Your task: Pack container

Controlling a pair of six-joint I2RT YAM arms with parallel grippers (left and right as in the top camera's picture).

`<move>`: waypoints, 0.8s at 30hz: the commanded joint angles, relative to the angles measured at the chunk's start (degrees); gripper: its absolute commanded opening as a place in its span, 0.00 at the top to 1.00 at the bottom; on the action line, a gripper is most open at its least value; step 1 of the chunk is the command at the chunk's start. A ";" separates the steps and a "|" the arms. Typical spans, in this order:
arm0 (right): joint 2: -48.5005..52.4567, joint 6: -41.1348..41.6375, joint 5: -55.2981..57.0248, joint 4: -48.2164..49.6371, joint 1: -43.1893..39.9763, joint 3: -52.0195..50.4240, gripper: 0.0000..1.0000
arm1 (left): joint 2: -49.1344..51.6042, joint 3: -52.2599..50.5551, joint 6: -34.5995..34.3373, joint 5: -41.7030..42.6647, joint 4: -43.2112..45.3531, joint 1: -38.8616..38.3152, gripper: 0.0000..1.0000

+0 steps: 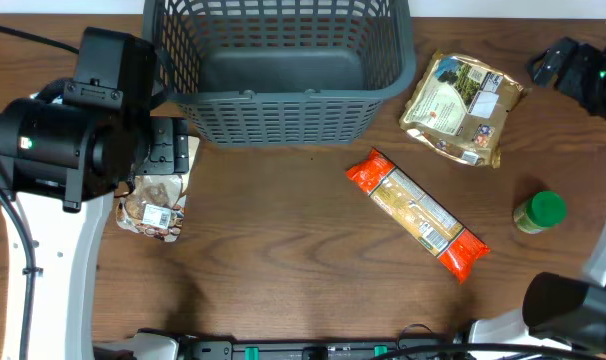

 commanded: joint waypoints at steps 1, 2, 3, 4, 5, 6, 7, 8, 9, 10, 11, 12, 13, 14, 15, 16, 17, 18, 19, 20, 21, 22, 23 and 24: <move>4.52 3.69 3.21 -0.04 0.76 -0.17 0.01 | -0.31 0.20 -0.07 -0.63 -0.48 0.28 0.12; 6.19 3.82 4.55 0.22 0.98 -0.17 0.01 | -0.31 0.20 -0.07 -0.63 -0.48 0.28 0.12; 7.91 3.93 5.35 0.63 1.09 -0.17 0.01 | -0.31 0.20 -0.07 -0.63 -0.48 0.28 0.12; 9.88 3.91 5.55 1.38 1.38 -0.17 0.01 | -0.31 0.20 -0.07 -0.63 -0.48 0.28 0.12; 11.54 3.93 5.51 2.23 1.53 -0.17 0.01 | -0.31 0.20 -0.07 -0.63 -0.48 0.28 0.12; 13.86 3.91 5.51 3.41 1.79 -0.17 0.01 | -0.31 0.20 -0.09 -0.63 -0.48 0.28 0.12; 15.56 3.93 5.49 4.37 1.99 -0.17 0.01 | -0.31 0.20 -0.07 -0.63 -0.48 0.28 0.12; 17.84 4.00 5.46 5.46 2.29 -0.17 0.01 | -0.31 0.20 -0.07 -0.63 -0.48 0.28 0.12; 19.43 4.35 5.46 6.10 2.58 -0.17 0.01 | -0.31 0.20 -0.07 -0.63 -0.48 0.28 0.12; 20.94 4.35 5.46 6.64 2.89 -0.17 0.01 | -0.31 0.20 -0.07 -0.63 -0.48 0.28 0.12; 22.51 4.35 5.44 7.21 3.26 -0.17 0.01 | -0.31 0.20 -0.09 -0.63 -0.48 0.28 0.12; 24.13 4.35 5.46 7.78 3.72 -0.17 0.01 | -0.31 0.20 -0.09 -0.61 -0.50 0.28 0.12; 25.20 4.35 5.46 8.26 4.13 -0.17 0.01 | -0.31 0.20 -0.09 -0.61 -0.50 0.28 0.12; 26.12 4.35 5.46 8.79 4.55 -0.17 0.01 | -0.31 0.20 -0.11 -0.61 -0.48 0.28 0.12; 27.02 4.37 5.46 9.46 5.09 -0.17 0.01 | -0.31 0.20 -0.11 -0.61 -0.50 0.28 0.12; 27.65 4.37 5.49 10.14 5.64 -0.17 0.01 | -0.31 0.20 -0.11 -0.61 -0.50 0.28 0.12; 28.17 4.39 5.55 10.88 6.21 -0.17 0.01 | -0.31 0.20 -0.11 -0.61 -0.50 0.28 0.12; 28.44 4.83 5.73 11.65 6.80 -0.17 0.01 | -0.31 0.20 -0.13 -0.61 -0.50 0.28 0.12; 28.61 5.27 6.12 12.17 7.19 -0.17 0.01 | -0.31 0.20 -0.13 -0.61 -0.50 0.28 0.12; 28.68 5.73 6.73 12.83 7.65 -0.17 0.01 | -0.31 0.20 -0.13 -0.61 -0.50 0.28 0.12; 28.68 6.47 7.67 13.40 8.11 -0.17 0.01 | -0.31 0.20 -0.13 -0.61 -0.50 0.28 0.12; 28.68 6.95 8.31 13.70 8.33 -0.17 0.01 | -0.31 0.20 -0.13 -0.61 -0.50 0.28 0.12; 28.70 7.17 8.98 13.99 8.55 -0.17 0.01 | -0.31 0.20 -0.13 -0.61 -0.50 0.28 0.12; 28.70 7.43 9.57 14.16 8.66 -0.17 0.01 | -0.31 0.20 -0.13 -0.61 -0.50 0.28 0.12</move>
